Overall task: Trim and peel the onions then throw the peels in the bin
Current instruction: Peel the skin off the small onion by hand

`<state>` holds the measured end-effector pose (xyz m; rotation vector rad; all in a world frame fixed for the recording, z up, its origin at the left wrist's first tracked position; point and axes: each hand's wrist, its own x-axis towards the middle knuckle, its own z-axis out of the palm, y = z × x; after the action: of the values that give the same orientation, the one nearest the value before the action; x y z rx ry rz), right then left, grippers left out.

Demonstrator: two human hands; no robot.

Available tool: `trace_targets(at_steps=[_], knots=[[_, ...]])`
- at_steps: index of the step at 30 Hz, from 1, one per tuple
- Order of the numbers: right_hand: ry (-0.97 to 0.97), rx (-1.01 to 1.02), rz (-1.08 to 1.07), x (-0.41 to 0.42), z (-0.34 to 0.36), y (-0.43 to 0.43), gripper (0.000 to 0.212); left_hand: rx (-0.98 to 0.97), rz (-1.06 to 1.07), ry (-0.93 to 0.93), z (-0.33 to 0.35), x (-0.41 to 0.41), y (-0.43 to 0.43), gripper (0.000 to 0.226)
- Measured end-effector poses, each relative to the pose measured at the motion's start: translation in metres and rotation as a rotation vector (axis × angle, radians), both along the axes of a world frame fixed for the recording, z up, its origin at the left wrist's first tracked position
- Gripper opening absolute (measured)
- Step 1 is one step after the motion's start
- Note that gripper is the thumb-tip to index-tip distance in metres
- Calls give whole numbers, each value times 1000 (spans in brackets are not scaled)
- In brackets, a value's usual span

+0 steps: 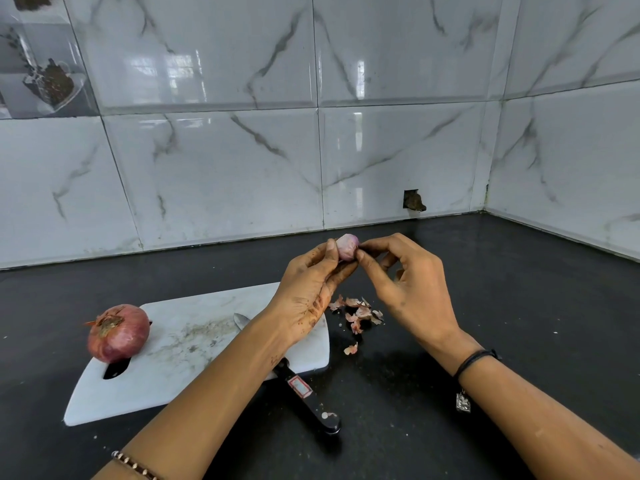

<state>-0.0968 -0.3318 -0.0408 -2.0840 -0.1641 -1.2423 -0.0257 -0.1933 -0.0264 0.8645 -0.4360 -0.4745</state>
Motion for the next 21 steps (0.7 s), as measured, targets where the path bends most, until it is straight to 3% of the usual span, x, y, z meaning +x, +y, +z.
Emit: trace_targets(at_steps=[21], knots=[[122, -37, 81, -3, -1, 2, 8, 58, 69, -23, -5, 11, 1, 33]])
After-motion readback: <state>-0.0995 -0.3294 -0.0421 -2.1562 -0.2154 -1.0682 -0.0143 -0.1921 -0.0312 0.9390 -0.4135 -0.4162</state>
